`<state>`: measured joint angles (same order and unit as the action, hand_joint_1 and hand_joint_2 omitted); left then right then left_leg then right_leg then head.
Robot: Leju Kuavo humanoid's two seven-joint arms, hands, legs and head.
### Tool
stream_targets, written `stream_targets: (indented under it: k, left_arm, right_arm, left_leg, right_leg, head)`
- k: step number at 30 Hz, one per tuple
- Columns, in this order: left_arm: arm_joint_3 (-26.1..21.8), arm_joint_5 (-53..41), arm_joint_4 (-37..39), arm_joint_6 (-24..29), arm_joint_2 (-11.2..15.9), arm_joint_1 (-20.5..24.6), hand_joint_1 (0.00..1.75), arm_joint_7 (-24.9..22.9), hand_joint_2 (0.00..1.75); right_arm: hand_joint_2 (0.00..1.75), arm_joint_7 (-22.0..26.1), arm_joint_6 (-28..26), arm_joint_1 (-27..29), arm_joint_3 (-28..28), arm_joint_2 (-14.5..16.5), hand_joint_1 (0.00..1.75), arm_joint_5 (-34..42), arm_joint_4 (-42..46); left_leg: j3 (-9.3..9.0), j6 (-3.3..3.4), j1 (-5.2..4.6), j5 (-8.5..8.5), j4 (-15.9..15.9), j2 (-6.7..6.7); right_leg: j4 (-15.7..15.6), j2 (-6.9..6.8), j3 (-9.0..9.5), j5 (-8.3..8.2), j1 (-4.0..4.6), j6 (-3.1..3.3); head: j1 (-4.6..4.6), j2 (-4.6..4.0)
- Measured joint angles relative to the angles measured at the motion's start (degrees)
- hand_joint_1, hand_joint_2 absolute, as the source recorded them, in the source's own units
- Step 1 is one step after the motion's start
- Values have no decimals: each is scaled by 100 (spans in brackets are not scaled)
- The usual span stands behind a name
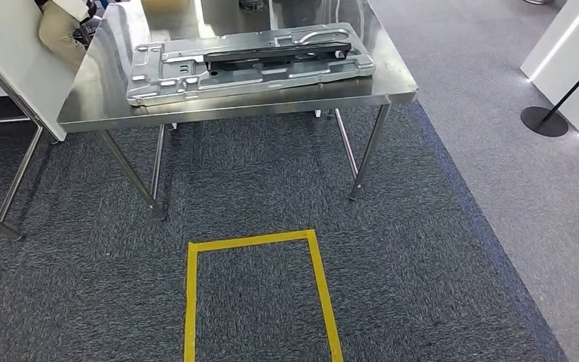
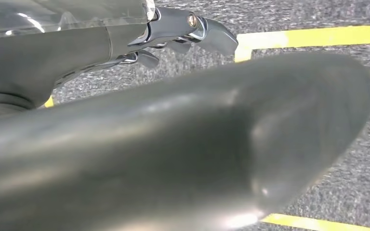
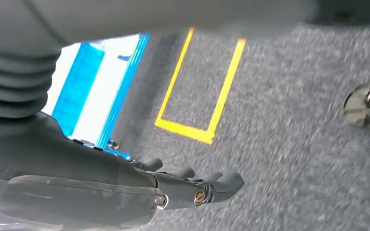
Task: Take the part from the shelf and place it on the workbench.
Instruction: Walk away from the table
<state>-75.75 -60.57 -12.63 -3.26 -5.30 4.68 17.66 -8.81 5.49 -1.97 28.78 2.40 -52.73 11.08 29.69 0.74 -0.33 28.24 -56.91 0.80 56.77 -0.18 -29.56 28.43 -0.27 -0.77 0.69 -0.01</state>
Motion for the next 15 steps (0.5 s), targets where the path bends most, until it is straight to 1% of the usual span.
stream_targets:
  k: [1,2,3,4,6,7,8,9,10,11,12,13,14,15]
  left_arm:
    - [-1,4,0,2,-1,0,0,-5,0]
    - [-1,8,0,2,-1,-1,0,-8,0]
    - [-1,11,0,2,-2,-1,0,-10,0]
    - [-2,13,0,2,-3,-4,0,-12,0]
    - [-3,16,1,1,-7,-15,0,-15,87]
    - [-3,17,1,0,-8,-23,0,-16,131]
    - [-3,18,1,0,-9,-28,0,-17,175]
    - [-3,19,1,-1,-9,-32,0,-17,175]
    - [-3,19,1,-1,-8,-32,0,-16,175]
    - [-3,20,1,-1,-11,-29,0,-13,175]
    - [-3,19,2,-2,-16,-24,0,-5,175]
    - [-3,17,4,-3,-22,-21,0,5,175]
    - [-3,16,5,-5,-28,-22,0,19,175]
    - [-3,14,7,-5,-31,-23,0,33,175]
  right_arm:
    - [175,2,7,1,4,-4,0,1,0]
    - [175,1,12,1,9,-8,0,1,0]
    - [175,-4,18,0,17,-11,0,4,0]
    - [175,-13,24,-1,27,-13,0,10,0]
    - [175,-36,30,-2,52,-17,0,35,0]
    - [175,-48,32,0,67,-17,0,48,0]
    - [131,-63,34,1,86,-17,0,57,0]
    - [87,-77,36,2,105,-17,0,61,0]
    - [44,-90,34,3,123,-17,0,63,0]
    - [0,-93,24,3,136,-18,0,64,0]
    - [0,-82,4,0,148,-27,0,68,1]
    - [0,-64,-16,-3,162,-36,0,72,1]
    - [0,-39,-32,-6,179,-45,0,76,2]
    - [0,-16,-39,-9,199,-54,0,83,2]
  left_leg:
    - [9,-30,4,4,-9,-3]
    - [34,-59,7,52,-65,-11]
    - [100,-88,13,163,-213,-19]
    - [218,-119,29,339,-484,-27]
    - [550,-190,78,727,-1255,-32]
    - [667,-229,109,824,-1546,-32]
    - [692,-267,140,811,-1642,-32]
    - [603,-302,173,686,-1497,-32]
    - [411,-339,210,485,-1139,-31]
    - [187,-379,243,328,-711,-35]
    - [12,-384,257,206,-349,-49]
    - [-96,-375,264,160,-111,-61]
    - [-123,-350,259,172,-27,-73]
    - [-107,-309,245,162,-23,-80]
  right_leg:
    - [-15,-3,-7,-19,-11,33]
    - [-34,-8,-12,-41,-26,70]
    - [-55,-14,-20,-65,-41,111]
    - [-68,-20,-31,-85,-47,146]
    - [-62,-23,-74,-106,-41,183]
    - [-54,-21,-90,-112,-40,186]
    - [-42,-18,-103,-115,-43,184]
    - [-23,-14,-111,-114,-52,177]
    - [6,-9,-119,-106,-63,163]
    - [41,-3,-131,-94,-69,143]
    - [84,5,-148,-76,-63,112]
    - [115,12,-166,-66,-48,80]
    - [131,18,-180,-62,-33,54]
    - [136,22,-188,-67,-26,29]
  head:
    - [-2,0]
    - [-1,-1]
    - [7,0]
    - [13,0]
    - [25,0]
    - [23,-1]
    - [24,-1]
    - [25,-1]
    - [24,-2]
    - [25,-1]
    - [29,-1]
    - [24,-1]
    - [18,0]
    - [12,0]
